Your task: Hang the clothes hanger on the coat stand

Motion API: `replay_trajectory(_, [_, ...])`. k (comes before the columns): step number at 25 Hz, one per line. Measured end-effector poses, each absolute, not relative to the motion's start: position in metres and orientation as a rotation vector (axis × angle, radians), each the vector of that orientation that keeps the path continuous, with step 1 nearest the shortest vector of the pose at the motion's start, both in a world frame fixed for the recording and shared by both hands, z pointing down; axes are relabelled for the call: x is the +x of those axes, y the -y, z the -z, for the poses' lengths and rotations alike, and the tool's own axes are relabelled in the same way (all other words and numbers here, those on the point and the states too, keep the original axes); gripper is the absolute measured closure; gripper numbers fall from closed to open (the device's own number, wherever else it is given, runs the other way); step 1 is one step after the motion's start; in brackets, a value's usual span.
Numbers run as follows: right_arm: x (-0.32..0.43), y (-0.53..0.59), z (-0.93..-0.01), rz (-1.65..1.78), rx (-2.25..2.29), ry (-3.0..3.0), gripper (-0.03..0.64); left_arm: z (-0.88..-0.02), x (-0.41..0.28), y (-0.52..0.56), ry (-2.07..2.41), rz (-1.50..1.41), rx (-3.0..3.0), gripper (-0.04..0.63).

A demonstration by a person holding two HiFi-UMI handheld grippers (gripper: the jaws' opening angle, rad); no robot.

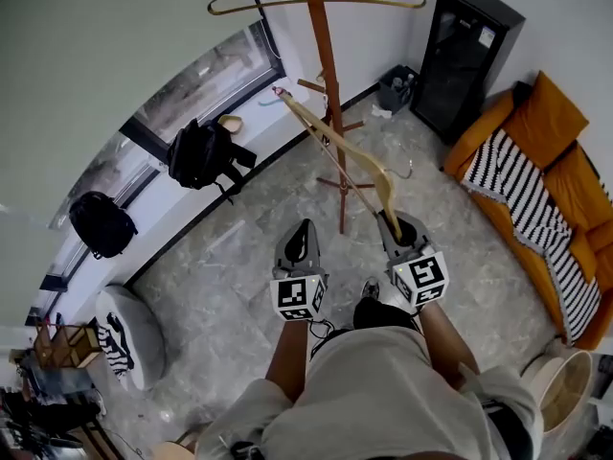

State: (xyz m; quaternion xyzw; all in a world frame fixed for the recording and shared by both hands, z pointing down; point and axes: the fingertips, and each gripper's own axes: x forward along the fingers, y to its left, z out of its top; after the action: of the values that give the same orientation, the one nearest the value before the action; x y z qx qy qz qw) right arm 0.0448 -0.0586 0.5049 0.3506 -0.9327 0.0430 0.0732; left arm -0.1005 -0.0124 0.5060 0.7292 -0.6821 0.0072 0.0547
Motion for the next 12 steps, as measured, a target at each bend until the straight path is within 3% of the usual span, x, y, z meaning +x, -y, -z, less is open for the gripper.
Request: replay_trajectory(12, [0.035, 0.126, -0.517, -0.075, 0.736, 2.82, 0.6, -0.501, -0.117, 0.072, 2.179, -0.312, 2.174, 0.586])
